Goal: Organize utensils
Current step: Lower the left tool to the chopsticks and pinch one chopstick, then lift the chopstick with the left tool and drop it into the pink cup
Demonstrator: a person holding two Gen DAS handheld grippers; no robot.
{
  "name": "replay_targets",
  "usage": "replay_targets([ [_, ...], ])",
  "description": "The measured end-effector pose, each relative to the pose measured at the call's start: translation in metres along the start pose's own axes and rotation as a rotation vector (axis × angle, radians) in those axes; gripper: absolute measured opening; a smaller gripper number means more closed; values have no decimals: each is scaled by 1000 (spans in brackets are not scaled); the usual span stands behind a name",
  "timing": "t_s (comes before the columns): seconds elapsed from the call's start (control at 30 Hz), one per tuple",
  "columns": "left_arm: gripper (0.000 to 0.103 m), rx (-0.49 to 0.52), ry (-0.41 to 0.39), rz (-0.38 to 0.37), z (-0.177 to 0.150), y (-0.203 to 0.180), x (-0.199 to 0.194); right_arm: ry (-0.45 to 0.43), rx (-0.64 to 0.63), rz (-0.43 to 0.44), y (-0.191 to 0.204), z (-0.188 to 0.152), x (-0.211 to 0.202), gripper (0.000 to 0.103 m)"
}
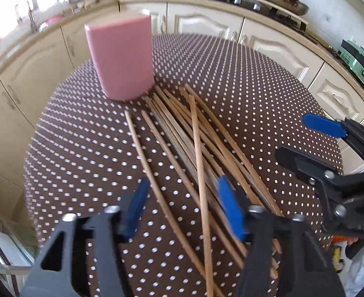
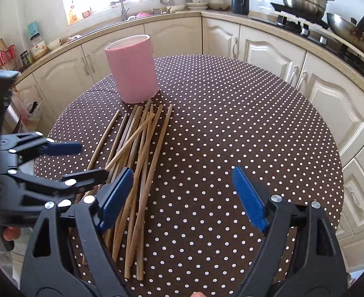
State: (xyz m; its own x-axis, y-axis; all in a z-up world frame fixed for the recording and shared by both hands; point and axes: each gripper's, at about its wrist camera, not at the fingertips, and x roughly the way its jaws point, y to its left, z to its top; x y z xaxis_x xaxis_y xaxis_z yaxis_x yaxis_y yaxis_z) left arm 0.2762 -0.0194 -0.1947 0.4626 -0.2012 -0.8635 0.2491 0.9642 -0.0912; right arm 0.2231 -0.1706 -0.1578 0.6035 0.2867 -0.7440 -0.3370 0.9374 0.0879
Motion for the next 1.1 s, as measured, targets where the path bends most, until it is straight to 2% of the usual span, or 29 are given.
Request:
replay_targets([
  [0.27,27,12,25,-39,15,-9,15,73,20,58,-6,4,11,67],
  [0.33,21,4,33,-67,18,-9,17,92,19,75,-6,5,14,64],
  [0.4,8,-15,34,-116,23,-6,20,108,20,91,-4,6,16,63],
  [0.5,6,-36,26,-124,24,-1,21,135,28,112,-2,9,21,61],
  [0.6,6,-51,4,-129,23,1,17,171,40,129,-1,11,27,55],
  [0.67,6,-67,-16,-148,22,4,10,201,47,136,-1,14,33,50],
  [0.83,6,-80,-63,-118,14,18,-12,280,49,131,2,25,50,35],
  [1.1,6,-134,-107,-110,11,46,-36,393,13,72,15,47,79,32],
])
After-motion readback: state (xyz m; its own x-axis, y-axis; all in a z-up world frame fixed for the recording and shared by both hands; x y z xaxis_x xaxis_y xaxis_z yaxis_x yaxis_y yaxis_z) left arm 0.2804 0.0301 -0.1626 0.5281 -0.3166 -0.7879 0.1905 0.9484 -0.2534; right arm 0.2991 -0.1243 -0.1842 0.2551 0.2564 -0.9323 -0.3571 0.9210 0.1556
